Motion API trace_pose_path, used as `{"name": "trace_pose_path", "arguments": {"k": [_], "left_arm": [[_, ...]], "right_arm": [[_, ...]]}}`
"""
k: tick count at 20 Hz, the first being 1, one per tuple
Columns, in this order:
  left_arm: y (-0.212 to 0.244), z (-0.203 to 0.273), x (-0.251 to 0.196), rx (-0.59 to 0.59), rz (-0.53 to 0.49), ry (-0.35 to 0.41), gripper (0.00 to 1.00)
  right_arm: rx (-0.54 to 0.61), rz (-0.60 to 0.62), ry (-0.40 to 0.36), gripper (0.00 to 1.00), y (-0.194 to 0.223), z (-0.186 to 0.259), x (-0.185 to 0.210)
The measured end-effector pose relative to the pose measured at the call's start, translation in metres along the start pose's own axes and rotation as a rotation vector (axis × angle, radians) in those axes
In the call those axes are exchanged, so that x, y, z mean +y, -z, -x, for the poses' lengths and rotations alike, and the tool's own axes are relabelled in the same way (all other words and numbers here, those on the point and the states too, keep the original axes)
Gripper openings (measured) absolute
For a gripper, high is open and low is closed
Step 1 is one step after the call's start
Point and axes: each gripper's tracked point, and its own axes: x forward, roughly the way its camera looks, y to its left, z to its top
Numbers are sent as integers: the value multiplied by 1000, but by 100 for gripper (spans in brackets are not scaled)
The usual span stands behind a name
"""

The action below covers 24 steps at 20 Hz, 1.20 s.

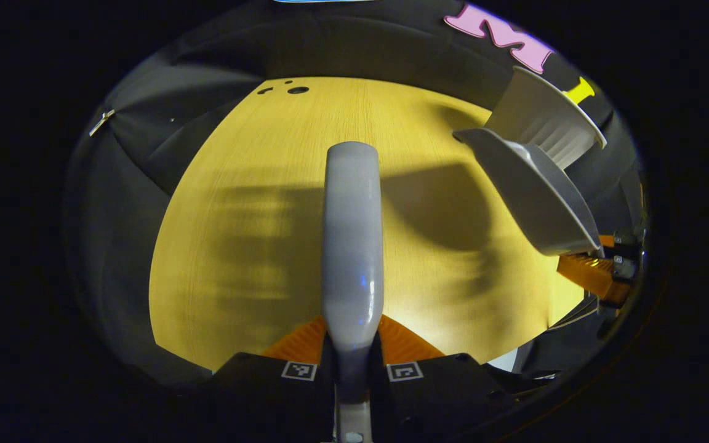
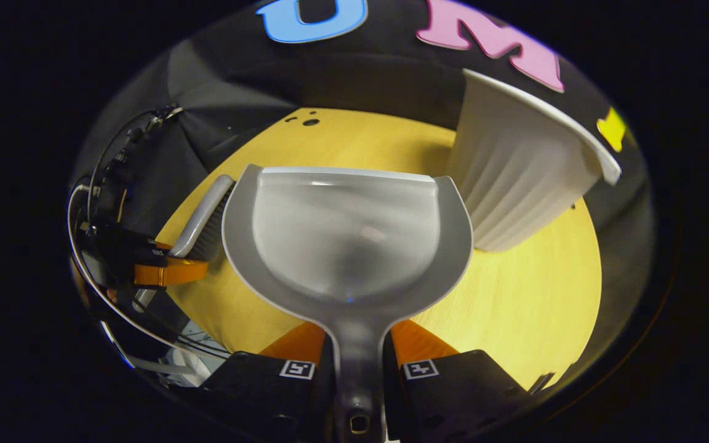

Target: Pick up the small broom and dustpan from the desktop, sweep the trash into the dustpan with the broom, and then empty the trash into the garbage bin.

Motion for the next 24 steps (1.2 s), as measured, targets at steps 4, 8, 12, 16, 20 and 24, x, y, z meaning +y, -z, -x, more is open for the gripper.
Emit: {"name": "trace_pose_path", "arguments": {"k": [4,8,12,16,20,24], "left_arm": [[-3,0,0,43,-6,-3,27],[-4,3,0,67,-42,-13,28],[-4,-3,4,76,-104,-37,24],[-1,2,5,96,-145,-45,31],[-1,11,-3,66,-140,-17,50],[-10,40,-2,-1,-145,-27,95]], "right_arm": [[73,-36,48,37,41,-39,1],[97,-60,89,37,58,-53,-4],[93,-63,134,37,59,-54,-17],[103,-107,117,46,58,-54,-9],[80,-117,65,67,52,-48,0],[35,-138,33,98,39,-22,8]]}}
